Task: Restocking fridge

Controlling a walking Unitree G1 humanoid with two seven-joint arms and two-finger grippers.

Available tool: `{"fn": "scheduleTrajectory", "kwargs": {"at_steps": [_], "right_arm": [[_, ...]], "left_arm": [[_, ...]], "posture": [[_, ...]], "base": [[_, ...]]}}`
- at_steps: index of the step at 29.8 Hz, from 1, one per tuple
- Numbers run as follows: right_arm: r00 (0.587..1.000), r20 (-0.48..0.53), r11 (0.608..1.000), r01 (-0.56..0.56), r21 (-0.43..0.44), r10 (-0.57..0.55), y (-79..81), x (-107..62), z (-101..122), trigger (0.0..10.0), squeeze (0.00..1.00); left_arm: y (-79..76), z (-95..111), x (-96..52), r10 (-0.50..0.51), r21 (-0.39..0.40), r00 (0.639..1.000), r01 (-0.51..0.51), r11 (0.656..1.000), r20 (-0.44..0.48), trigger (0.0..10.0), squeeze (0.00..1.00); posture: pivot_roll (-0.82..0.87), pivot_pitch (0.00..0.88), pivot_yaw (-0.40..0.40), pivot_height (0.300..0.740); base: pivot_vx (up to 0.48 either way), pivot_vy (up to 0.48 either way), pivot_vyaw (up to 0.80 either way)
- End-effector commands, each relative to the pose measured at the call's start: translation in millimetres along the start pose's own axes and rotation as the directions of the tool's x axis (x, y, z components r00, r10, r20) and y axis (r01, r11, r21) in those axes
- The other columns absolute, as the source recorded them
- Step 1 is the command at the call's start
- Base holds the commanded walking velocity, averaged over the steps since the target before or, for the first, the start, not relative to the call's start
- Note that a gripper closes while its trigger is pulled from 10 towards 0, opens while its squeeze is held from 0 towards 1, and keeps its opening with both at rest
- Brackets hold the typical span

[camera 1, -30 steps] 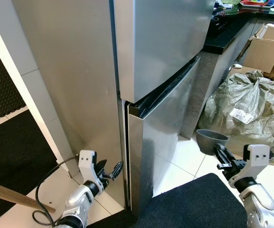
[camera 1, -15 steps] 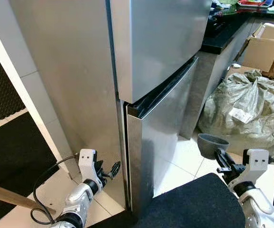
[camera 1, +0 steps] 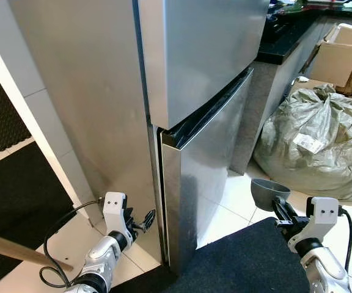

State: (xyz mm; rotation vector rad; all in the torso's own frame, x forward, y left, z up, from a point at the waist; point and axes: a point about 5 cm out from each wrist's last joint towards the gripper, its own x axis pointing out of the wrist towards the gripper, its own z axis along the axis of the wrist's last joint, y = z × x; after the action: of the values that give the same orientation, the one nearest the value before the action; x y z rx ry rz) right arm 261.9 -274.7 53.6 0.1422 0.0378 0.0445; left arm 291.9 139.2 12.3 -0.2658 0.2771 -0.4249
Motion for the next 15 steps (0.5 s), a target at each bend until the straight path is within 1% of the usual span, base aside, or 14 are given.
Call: {"fn": "scheduleTrajectory", "kwargs": {"at_steps": [1, 4, 5, 6, 15], "right_arm": [[1.000, 0.005, 1.000, -0.017, -0.010, 0.017, 3.9, 1.6, -1, 10.0, 0.00], [1.000, 0.007, 1.000, -0.025, -0.010, 0.025, 5.9, 3.3, -1, 10.0, 0.00], [1.000, 0.008, 1.000, -0.027, -0.010, 0.027, 6.5, 3.9, -1, 10.0, 0.00], [1.000, 0.008, 1.000, -0.029, -0.010, 0.029, 6.8, 4.3, -1, 10.0, 0.00], [0.999, 0.009, 0.999, -0.038, -0.012, 0.038, 6.6, 5.7, -1, 10.0, 0.00]], "left_arm": [[-1.1, -2, 0.0, -0.009, 0.002, 1.000, 0.009, 1.000, -0.011, 10.0, 0.00], [-4.1, -1, 1.1, -0.038, -0.021, 0.999, 0.038, 0.999, 0.000, 10.0, 0.00], [-6.5, -2, 1.4, -0.064, -0.032, 0.998, 0.064, 0.997, -0.002, 10.0, 0.00], [-8.1, -3, 1.5, -0.082, -0.032, 0.997, 0.082, 0.996, -0.006, 10.0, 0.00], [-13.7, -5, 3.4, -0.103, -0.045, 0.995, 0.103, 0.994, -0.009, 10.0, 0.00]], "posture": [[-0.14, 0.033, 0.042, 0.740], [-0.14, 0.028, 0.042, 0.740], [-0.14, 0.024, 0.041, 0.740], [-0.14, 0.024, 0.041, 0.740], [-0.14, 0.026, 0.040, 0.740]], "base": [[-0.251, 0.000, 0.00], [0.000, 0.000, 0.00], [0.000, 0.000, 0.00], [0.000, -0.285, 0.00], [0.000, -0.447, 0.00]]}}
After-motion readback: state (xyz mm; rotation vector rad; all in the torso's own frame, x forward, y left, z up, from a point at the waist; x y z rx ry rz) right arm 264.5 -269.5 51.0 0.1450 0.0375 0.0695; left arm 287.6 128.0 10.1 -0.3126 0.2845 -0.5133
